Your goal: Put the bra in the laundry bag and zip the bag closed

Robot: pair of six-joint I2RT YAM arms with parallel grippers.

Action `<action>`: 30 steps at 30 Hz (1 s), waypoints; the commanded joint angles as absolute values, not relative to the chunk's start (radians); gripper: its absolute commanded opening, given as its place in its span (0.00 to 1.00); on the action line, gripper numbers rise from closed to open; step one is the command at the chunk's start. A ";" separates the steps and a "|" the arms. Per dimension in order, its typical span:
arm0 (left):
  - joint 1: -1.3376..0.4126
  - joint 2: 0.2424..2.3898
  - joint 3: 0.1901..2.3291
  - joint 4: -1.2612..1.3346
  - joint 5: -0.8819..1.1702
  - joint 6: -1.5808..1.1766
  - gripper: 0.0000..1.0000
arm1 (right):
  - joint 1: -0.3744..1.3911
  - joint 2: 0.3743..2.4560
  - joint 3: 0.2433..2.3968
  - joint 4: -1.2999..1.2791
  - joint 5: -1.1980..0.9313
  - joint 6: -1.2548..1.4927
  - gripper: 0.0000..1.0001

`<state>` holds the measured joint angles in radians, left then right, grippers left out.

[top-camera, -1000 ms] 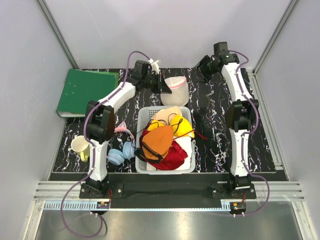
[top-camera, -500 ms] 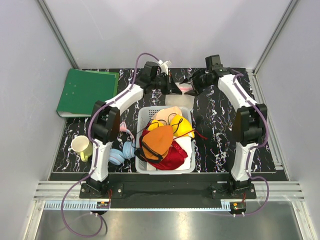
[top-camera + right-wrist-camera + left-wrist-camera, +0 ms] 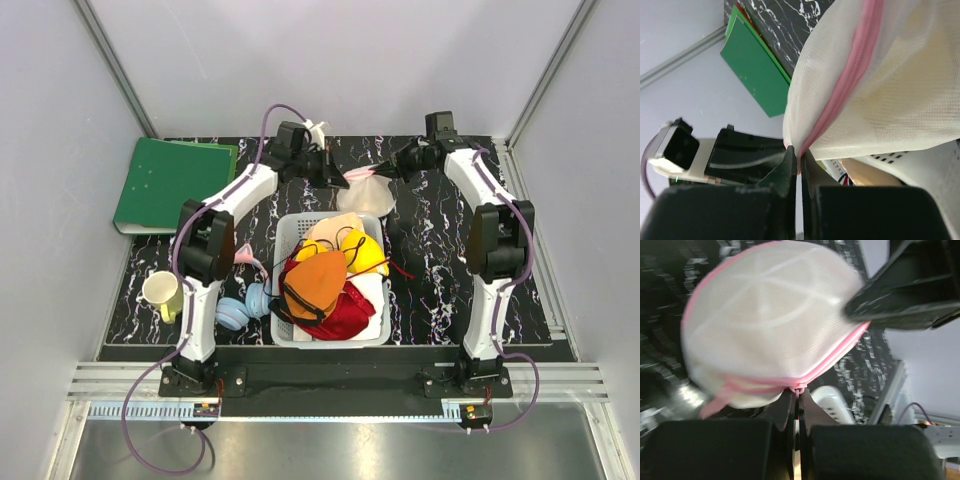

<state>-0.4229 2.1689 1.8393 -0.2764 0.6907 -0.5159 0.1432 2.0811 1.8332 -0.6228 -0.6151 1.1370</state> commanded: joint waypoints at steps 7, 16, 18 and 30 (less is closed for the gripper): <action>-0.284 2.175 1.917 -0.443 0.598 -0.376 0.00 | 0.038 2.181 1.957 -0.575 -0.877 0.957 0.00; -0.288 2.094 1.985 -0.618 0.378 -0.298 0.40 | 0.026 2.261 2.264 -1.040 -0.482 0.648 0.54; -0.291 2.028 1.953 -0.655 0.309 -0.265 0.48 | 0.028 2.299 2.450 -1.200 -0.323 0.573 0.65; -0.460 1.461 1.417 -0.657 0.003 -0.178 0.99 | 0.276 1.811 2.009 -1.163 0.263 0.422 1.00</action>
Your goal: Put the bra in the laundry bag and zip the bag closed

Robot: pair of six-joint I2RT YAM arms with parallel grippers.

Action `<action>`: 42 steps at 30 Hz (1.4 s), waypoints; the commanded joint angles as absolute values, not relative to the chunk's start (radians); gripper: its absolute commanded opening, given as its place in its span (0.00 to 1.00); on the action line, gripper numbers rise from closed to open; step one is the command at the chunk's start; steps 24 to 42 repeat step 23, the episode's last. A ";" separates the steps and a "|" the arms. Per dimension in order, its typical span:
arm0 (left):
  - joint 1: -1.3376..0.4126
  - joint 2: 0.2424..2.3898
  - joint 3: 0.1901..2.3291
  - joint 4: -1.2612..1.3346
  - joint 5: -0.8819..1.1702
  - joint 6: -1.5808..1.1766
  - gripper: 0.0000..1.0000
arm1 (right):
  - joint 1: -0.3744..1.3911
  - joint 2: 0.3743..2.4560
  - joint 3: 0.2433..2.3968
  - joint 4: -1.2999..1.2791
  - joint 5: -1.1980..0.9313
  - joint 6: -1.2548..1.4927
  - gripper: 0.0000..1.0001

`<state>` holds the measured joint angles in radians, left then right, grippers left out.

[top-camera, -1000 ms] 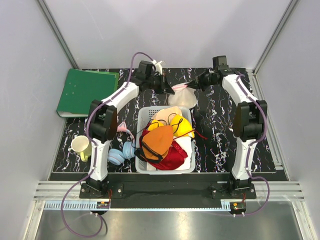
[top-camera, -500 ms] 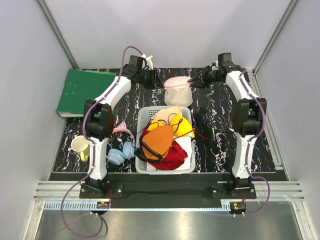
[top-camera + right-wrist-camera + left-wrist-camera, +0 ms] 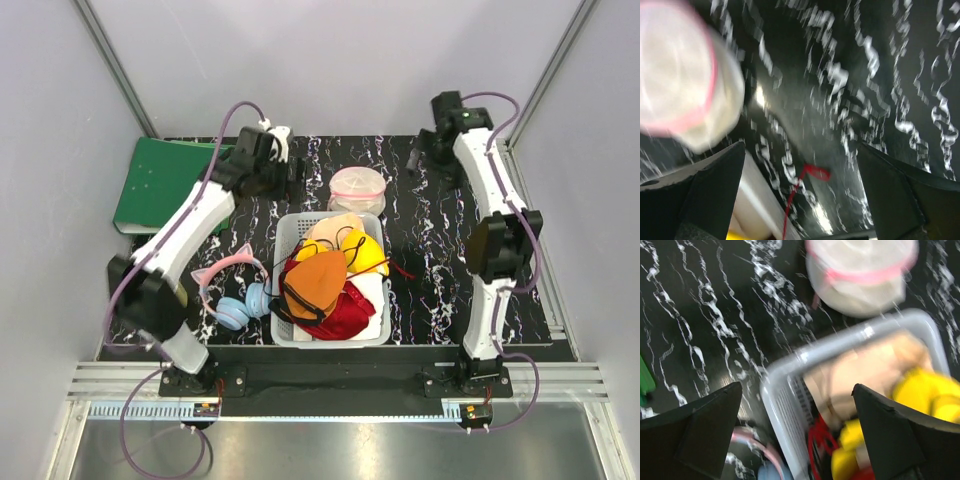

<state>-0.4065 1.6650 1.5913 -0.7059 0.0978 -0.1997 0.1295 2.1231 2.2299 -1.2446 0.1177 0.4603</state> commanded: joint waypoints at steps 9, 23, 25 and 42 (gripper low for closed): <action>-0.472 0.648 0.774 -0.370 0.135 -0.351 0.99 | 0.362 0.995 1.048 -0.590 -0.015 0.670 1.00; -0.474 -0.078 0.305 -0.318 0.176 -0.773 0.99 | 0.364 0.106 0.379 -0.618 -0.043 1.233 1.00; -0.474 -0.078 0.305 -0.318 0.176 -0.773 0.99 | 0.364 0.106 0.379 -0.618 -0.043 1.233 1.00; -0.474 -0.078 0.305 -0.318 0.176 -0.773 0.99 | 0.364 0.106 0.379 -0.618 -0.043 1.233 1.00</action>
